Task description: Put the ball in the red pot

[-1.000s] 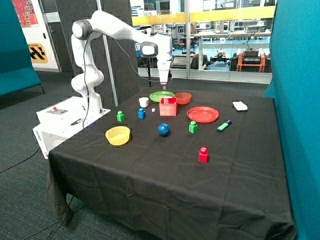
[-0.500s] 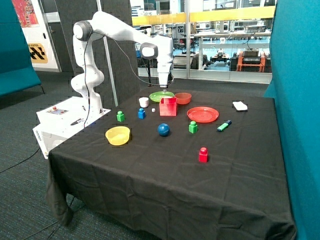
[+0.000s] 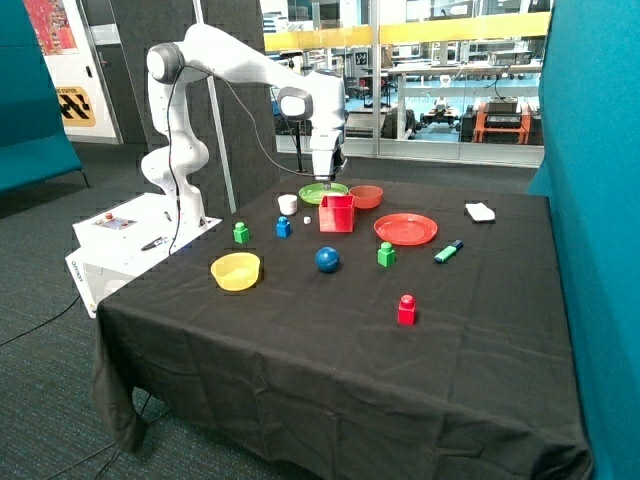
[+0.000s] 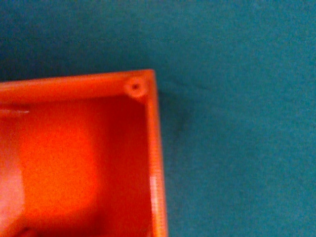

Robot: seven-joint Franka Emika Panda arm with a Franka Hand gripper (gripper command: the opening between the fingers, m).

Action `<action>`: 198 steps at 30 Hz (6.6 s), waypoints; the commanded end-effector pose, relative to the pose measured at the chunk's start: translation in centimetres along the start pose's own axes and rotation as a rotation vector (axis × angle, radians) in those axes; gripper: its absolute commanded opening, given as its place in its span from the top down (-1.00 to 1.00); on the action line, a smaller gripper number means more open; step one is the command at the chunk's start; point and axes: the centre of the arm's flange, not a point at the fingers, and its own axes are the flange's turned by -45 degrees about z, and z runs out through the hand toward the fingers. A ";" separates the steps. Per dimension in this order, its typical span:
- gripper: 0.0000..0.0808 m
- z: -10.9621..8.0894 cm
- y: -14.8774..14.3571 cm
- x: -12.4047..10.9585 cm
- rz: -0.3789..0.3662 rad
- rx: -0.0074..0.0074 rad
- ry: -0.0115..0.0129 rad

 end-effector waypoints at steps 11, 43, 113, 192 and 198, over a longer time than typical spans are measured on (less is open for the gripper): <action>-0.43 1.0 5.4 -0.8 0.075 0.0021 -0.0007; -0.47 3.4 10.1 2.2 0.118 0.0020 -0.0008; -1.00 6.0 16.5 0.4 0.171 0.0020 -0.0008; -0.81 9.5 19.0 1.6 0.229 0.0020 -0.0009; -0.80 9.8 19.2 1.2 0.230 0.0020 -0.0009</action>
